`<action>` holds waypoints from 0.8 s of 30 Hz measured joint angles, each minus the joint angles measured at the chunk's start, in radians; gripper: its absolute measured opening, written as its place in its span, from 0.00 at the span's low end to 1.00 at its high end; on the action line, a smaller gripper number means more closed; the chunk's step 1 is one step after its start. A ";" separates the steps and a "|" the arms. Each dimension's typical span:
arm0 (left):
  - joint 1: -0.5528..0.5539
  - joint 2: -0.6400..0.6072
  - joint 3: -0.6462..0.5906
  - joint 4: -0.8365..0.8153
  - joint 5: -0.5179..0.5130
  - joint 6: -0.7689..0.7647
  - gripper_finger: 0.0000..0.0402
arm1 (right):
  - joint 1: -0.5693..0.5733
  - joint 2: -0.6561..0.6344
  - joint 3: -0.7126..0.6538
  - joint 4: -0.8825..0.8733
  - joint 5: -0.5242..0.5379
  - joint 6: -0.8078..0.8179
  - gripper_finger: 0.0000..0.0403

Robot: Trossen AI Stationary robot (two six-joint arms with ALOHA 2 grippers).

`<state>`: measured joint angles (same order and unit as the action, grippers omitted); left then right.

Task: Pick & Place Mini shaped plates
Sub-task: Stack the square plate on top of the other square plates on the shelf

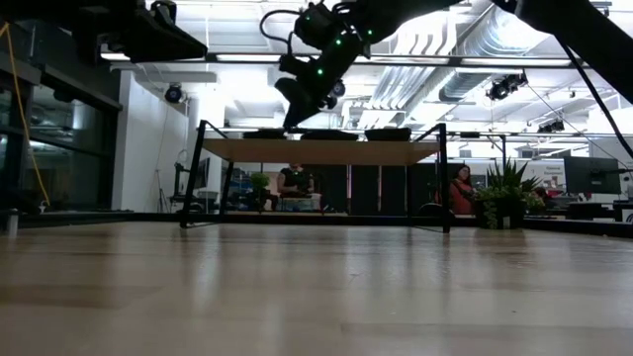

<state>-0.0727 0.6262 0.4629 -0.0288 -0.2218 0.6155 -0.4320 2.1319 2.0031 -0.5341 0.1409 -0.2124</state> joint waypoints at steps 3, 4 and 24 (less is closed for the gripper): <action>0.000 0.000 0.000 0.000 0.000 0.000 0.12 | 0.000 0.002 -0.006 -0.007 0.024 0.012 0.00; 0.000 0.000 0.000 0.000 0.000 0.000 0.12 | 0.000 0.002 -0.006 -0.007 0.022 0.013 0.00; 0.000 0.000 0.000 0.000 0.000 0.000 0.12 | 0.008 0.000 -0.006 -0.048 -0.067 0.030 0.00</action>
<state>-0.0725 0.6261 0.4629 -0.0284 -0.2218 0.6155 -0.4244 2.1315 1.9976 -0.5819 0.0739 -0.1829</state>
